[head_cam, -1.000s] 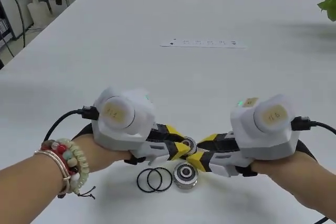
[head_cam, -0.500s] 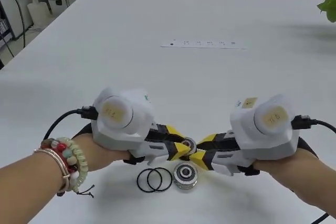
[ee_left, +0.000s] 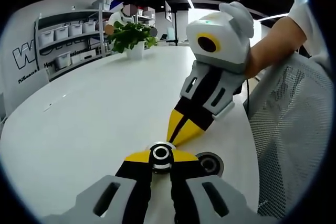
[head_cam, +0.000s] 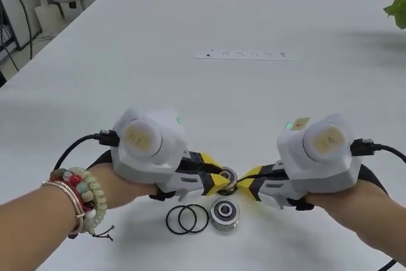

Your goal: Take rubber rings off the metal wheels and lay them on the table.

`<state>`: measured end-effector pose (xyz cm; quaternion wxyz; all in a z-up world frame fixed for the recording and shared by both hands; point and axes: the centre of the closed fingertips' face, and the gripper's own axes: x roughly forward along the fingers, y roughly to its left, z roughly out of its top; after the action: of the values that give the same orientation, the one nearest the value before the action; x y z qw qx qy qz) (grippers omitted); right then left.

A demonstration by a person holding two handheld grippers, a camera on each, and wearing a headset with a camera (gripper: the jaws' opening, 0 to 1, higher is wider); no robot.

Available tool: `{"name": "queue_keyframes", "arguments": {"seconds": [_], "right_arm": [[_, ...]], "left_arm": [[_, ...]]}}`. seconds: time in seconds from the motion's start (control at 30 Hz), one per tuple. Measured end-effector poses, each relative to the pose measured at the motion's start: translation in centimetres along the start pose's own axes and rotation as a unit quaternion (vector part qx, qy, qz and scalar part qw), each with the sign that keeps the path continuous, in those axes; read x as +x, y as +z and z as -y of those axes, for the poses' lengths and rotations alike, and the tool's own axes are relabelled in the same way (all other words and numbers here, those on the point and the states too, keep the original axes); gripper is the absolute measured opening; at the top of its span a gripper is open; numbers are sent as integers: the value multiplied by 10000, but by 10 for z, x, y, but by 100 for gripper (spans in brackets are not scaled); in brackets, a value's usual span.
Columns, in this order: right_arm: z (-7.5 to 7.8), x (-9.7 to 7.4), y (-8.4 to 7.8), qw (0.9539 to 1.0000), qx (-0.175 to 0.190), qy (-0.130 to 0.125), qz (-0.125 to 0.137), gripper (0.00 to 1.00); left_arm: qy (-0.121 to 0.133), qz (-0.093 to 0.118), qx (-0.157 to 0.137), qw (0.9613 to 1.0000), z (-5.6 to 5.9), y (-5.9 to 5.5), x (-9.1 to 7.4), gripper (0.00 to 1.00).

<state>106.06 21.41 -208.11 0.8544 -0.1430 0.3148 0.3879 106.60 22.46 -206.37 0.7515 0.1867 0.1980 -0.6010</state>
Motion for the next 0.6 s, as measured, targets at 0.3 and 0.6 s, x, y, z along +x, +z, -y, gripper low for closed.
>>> {"name": "queue_keyframes", "arguments": {"seconds": [0.3,0.6], "right_arm": [[7,-3,3,9991,396,-121,83,0],[8,-5,5,9944,1021,34,254,0]], "left_arm": [[14,-16,32,10000,0,0,0,8],[13,5,35,10000,0,0,0,8]]}}
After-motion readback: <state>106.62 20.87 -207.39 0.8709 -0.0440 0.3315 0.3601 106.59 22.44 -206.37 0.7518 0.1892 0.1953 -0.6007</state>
